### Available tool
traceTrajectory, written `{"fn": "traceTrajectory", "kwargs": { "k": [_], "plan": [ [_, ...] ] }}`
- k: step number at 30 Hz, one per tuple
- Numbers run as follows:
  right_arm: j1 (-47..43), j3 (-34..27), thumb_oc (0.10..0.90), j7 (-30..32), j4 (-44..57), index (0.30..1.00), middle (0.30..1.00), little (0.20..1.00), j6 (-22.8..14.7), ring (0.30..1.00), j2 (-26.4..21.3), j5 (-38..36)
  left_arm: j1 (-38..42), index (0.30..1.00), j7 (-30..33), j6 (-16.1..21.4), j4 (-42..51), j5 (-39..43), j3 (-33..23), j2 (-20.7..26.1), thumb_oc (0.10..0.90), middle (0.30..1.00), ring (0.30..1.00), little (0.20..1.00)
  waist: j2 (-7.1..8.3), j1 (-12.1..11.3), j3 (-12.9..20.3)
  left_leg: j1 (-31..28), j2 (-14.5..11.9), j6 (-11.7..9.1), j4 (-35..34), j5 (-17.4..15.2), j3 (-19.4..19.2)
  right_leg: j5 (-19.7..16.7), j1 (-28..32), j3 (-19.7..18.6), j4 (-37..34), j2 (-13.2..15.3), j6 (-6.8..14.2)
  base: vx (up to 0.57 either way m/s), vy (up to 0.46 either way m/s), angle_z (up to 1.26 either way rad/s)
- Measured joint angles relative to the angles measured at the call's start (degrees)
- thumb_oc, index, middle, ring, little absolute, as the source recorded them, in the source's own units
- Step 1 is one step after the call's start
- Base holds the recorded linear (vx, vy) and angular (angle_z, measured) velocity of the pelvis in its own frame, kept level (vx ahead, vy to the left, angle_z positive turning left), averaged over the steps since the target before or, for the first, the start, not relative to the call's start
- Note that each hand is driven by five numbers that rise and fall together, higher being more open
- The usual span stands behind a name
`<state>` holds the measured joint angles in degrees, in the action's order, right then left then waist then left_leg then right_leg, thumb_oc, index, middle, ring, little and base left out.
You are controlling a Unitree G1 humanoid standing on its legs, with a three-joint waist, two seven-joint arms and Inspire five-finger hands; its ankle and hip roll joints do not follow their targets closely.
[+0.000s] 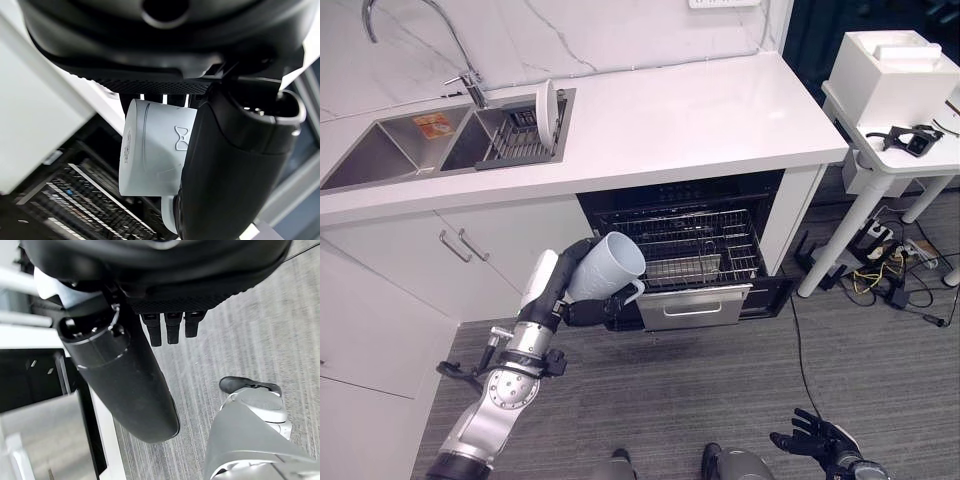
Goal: Place the dishes in the dishwasher.
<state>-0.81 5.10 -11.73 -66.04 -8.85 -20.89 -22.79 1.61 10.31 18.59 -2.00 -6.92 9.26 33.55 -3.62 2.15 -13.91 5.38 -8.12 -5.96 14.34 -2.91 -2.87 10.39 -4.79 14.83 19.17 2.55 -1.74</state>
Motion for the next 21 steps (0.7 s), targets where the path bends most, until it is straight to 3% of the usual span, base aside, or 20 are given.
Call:
{"fn": "traceTrajectory", "kwargs": {
  "k": [5,6,9,11,13,16,17,18,20,21],
  "plan": [
    [0.89,0.82,0.800,1.86,-0.04,0.900,0.900,0.900,0.51,0.900,3.19,-1.77,0.34,0.300,-2.32,-0.27,-0.96,2.47,0.21,-1.33,0.400,0.300,0.300,0.300,-1.91,0.62,-0.48,5.99,0.17,-0.10,-0.15,0.12,-0.93,-0.69,0.20,-0.11,-2.03,-0.89,1.09,0.21,0.220,-0.05],
    [0.79,0.82,0.800,2.61,-0.02,0.900,0.900,0.900,0.42,0.900,3.06,-2.06,0.46,0.300,-2.69,-0.29,-2.20,3.90,0.21,-1.39,0.400,0.300,0.300,0.300,-3.31,0.64,-0.47,6.43,0.41,0.00,-0.30,0.16,-0.90,-0.95,0.74,-0.75,-2.38,-1.03,1.05,0.23,0.293,-0.39],
    [0.81,0.96,0.800,3.78,0.02,0.900,0.900,0.900,0.40,0.900,2.33,-2.05,0.49,0.300,-4.02,-0.29,-4.68,4.98,-0.02,-1.37,0.400,0.300,0.300,0.300,-3.79,0.50,-0.56,5.05,0.60,0.46,-1.04,0.35,-0.40,-0.81,1.87,-2.72,-2.37,-1.51,0.91,0.22,0.281,-0.43],
    [1.03,0.68,0.800,5.29,1.00,0.900,0.900,0.900,0.41,0.900,2.14,-2.31,0.76,0.300,-5.08,-0.23,-5.09,6.16,-0.06,-1.88,0.400,0.300,0.300,0.300,-3.97,-0.43,-0.40,3.37,3.18,3.99,-2.44,2.87,0.73,-0.28,2.42,-4.92,-2.09,-0.75,1.59,0.23,0.267,-0.43],
    [2.74,0.71,0.800,6.03,2.66,0.900,0.900,0.900,0.47,0.900,2.98,-2.63,1.90,0.300,-5.90,-0.18,-5.23,6.07,0.01,-2.70,0.400,0.300,0.300,0.300,-2.10,-0.12,-0.52,2.23,5.51,5.96,-2.12,2.18,0.70,-1.03,3.82,-4.99,-2.15,1.06,3.33,0.11,0.155,0.11],
    [2.74,0.00,0.800,6.76,4.14,0.900,0.900,0.900,0.39,0.900,4.42,-3.46,3.90,0.300,-5.82,-0.15,-6.88,6.02,0.26,-2.60,0.400,0.300,0.300,0.300,-1.08,1.08,-1.77,1.73,6.50,7.97,1.66,-0.73,1.54,-1.78,-3.70,-7.64,15.70,3.21,6.32,0.09,-0.012,0.18],
    [2.91,-0.42,0.800,6.81,5.30,0.900,0.900,0.900,0.27,0.900,4.79,-3.82,3.96,0.300,-5.71,-0.18,-7.10,6.03,0.26,-2.22,0.400,0.300,0.300,0.300,-0.54,1.23,-1.75,1.02,7.06,8.43,1.65,-1.05,1.42,-1.03,-5.06,-8.71,17.92,3.60,7.18,0.10,-0.111,0.10],
    [2.90,-0.20,0.800,6.53,5.92,0.900,0.900,0.900,-0.18,0.900,4.93,-4.05,3.97,0.300,-5.58,-0.24,-7.03,6.03,0.25,-1.49,0.400,0.300,0.300,0.300,-0.14,1.46,-1.66,0.58,7.38,8.82,1.54,-1.80,1.15,0.02,-6.02,-9.63,16.52,3.15,7.35,0.06,-0.135,0.12],
    [1.91,-0.30,0.800,6.38,5.88,0.900,0.900,0.900,-0.45,0.900,5.29,-4.14,4.20,0.300,-3.96,-0.35,-6.50,6.04,0.01,-0.49,0.400,0.300,0.300,0.300,0.17,1.37,-1.58,0.72,8.33,8.93,1.07,-2.31,1.11,-0.61,-5.86,-9.63,0.61,2.92,6.70,0.08,-0.274,0.11],
    [1.75,-0.26,0.800,6.35,5.88,0.900,0.900,0.900,-0.54,0.900,5.36,-4.06,4.21,0.300,-3.46,-0.43,-6.61,6.03,-0.02,-0.41,0.400,0.300,0.300,0.300,0.32,1.34,-1.65,0.75,8.60,8.93,1.20,-2.40,0.94,-0.79,-6.18,-9.96,-0.93,3.22,6.97,0.07,-0.234,-0.09]
  ]
}}
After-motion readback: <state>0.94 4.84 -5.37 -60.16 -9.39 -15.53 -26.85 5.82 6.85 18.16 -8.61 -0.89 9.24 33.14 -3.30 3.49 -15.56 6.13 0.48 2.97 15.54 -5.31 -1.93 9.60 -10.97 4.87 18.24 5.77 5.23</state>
